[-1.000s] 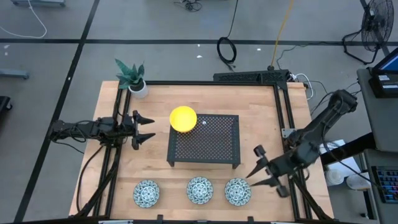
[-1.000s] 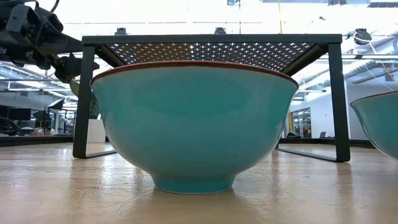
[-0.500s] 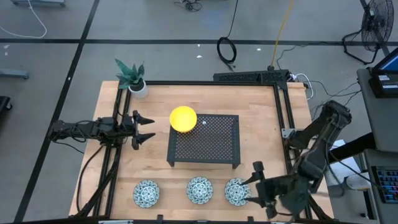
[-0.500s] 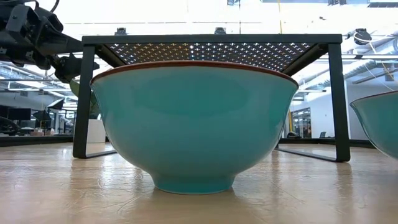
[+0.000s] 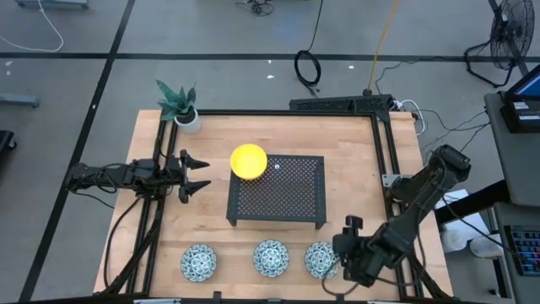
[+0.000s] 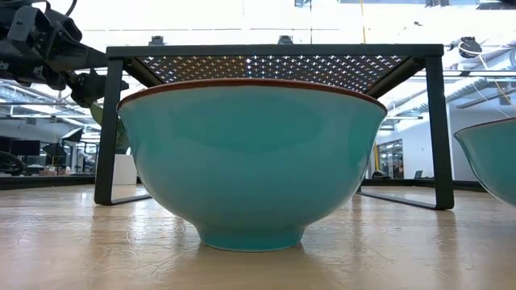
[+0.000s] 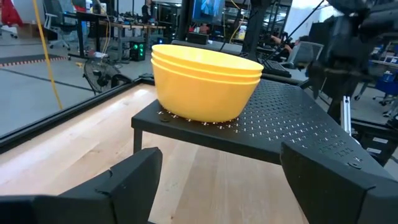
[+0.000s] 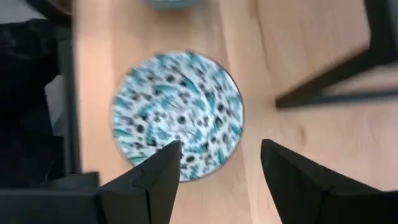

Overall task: Pick & Place Mini bowls
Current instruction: Put the right white patterned bowl on the shelf

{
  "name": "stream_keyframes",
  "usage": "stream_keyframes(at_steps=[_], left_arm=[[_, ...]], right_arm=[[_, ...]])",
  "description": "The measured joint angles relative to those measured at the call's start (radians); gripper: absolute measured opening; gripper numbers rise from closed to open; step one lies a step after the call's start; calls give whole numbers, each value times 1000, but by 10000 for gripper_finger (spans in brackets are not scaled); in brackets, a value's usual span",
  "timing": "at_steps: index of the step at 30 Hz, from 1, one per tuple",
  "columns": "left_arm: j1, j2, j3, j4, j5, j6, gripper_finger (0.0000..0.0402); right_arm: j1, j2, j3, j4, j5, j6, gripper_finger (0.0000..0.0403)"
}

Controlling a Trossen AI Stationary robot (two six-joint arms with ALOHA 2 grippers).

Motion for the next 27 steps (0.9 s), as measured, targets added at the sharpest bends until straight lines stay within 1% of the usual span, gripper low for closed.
stream_keyframes(at_steps=[4, 7, 10, 14, 16, 18, 27], left_arm=[[0, 0, 0, 0, 0, 0, 318], [0, 0, 0, 0, 0, 0, 315], [0, 0, 0, 0, 0, 0, 318], [0, 0, 0, 0, 0, 0, 325], [0, 0, 0, 0, 0, 0, 327], [0, 0, 0, 0, 0, 0, 328], [0, 0, 0, 0, 0, 0, 313]], right_arm=[[-30, 0, -76, 17, -20, 92, 208], [-48, 0, -128, 31, -43, 131, 208], [-71, 0, -189, 101, -111, 152, 208], [-100, 0, -264, 253, -217, 157, 208], [-116, 0, -289, 312, -276, 164, 208], [-125, 0, -302, 345, -307, 180, 208], [-136, 0, -303, 306, -307, 203, 208]])
